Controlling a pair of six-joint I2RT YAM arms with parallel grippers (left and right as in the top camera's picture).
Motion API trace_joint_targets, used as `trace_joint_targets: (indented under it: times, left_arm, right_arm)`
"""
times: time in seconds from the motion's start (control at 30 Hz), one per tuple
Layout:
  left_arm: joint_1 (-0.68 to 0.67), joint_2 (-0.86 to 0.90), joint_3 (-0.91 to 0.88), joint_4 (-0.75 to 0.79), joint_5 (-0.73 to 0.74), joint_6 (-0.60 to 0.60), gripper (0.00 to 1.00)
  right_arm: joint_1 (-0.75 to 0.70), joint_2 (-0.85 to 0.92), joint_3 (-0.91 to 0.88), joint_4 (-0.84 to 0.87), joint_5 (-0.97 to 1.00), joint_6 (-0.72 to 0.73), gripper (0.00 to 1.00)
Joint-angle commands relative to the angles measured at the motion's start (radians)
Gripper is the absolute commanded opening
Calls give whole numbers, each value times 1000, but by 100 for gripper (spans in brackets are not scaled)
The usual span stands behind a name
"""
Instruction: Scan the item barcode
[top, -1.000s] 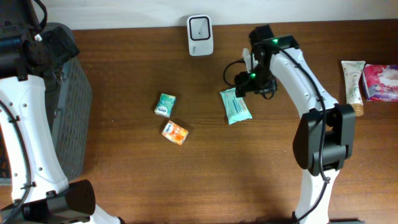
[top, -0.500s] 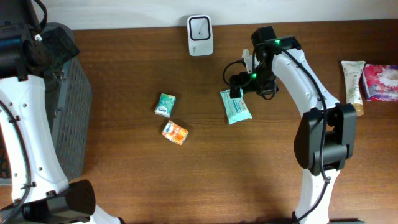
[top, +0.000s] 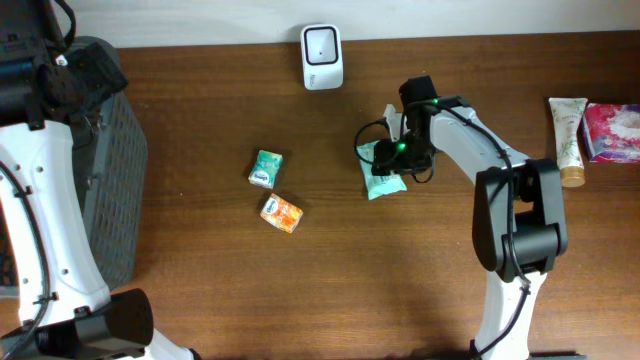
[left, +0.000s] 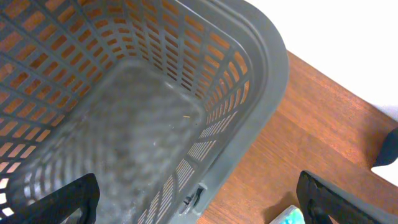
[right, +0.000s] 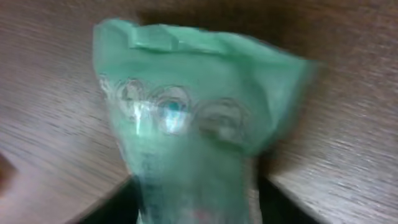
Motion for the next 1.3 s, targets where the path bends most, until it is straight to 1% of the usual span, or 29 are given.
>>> trace_joint_targets:
  times: [0.0, 0.03, 0.07, 0.1, 0.17, 0.23, 0.3, 0.37, 0.4, 0.43, 0.5, 0.57, 0.7, 0.77, 0.8, 0.9, 1.03, 1.2, 1.27]
  left_arm:
    - [3, -16, 10, 2, -7, -6, 99]
    - [3, -16, 10, 2, -7, -6, 99]
    - [3, -16, 10, 2, -7, -6, 99]
    - [3, -16, 10, 2, -7, -6, 99]
    - [3, -16, 10, 2, -7, -6, 99]
    - [3, -16, 10, 2, -7, -6, 99]
    - [3, -16, 10, 2, -7, -6, 99]
    - [3, -16, 10, 2, -7, -6, 99]
    - [3, -16, 10, 2, -7, -6, 99]
    - [3, -16, 10, 2, -7, -6, 99]
    - [3, -16, 10, 2, -7, -6, 99]
    - [3, -16, 10, 2, -7, -6, 99]
    - [3, -16, 10, 2, -7, -6, 99]
    - [3, -16, 10, 2, -7, -6, 99]
    - [3, -16, 10, 2, -7, -6, 99]
    - [3, -16, 10, 2, -7, -6, 99]
    - [3, -16, 10, 2, -7, -6, 99]
    - [3, -16, 10, 2, -7, -6, 99]
    - [3, -16, 10, 2, -7, -6, 99]
  right_arm:
    - [-8, -3, -13, 25, -72, 6, 23]
    - [-7, -3, -10, 34, -124, 8, 7]
    - [-7, -3, 8, 36, -153, 47, 4]
    - [-7, -3, 48, 35, -155, 110, 4]
    - [-7, -4, 142, 43, -164, 175, 4]
    - [-6, -4, 238, 115, -175, 287, 4]
    - [4, -4, 290, 270, -175, 432, 4]
    - [29, -3, 292, 460, -185, 555, 4]
    - [41, -1, 292, 519, -184, 578, 4]
    - [67, 9, 292, 652, -176, 625, 4]
    - [96, 29, 295, 783, -119, 686, 4]
    - [112, 53, 304, 830, -78, 711, 4]
    - [148, 171, 313, 951, 23, 746, 4]
    - [153, 240, 313, 1060, 30, 813, 4]
    - [153, 264, 317, 1099, 31, 819, 4]
    - [152, 300, 352, 1105, 75, 819, 4]
    - [149, 304, 388, 1089, 123, 819, 4]
    - [149, 304, 482, 1041, 123, 820, 4]
    - [149, 304, 492, 1036, 126, 875, 4]
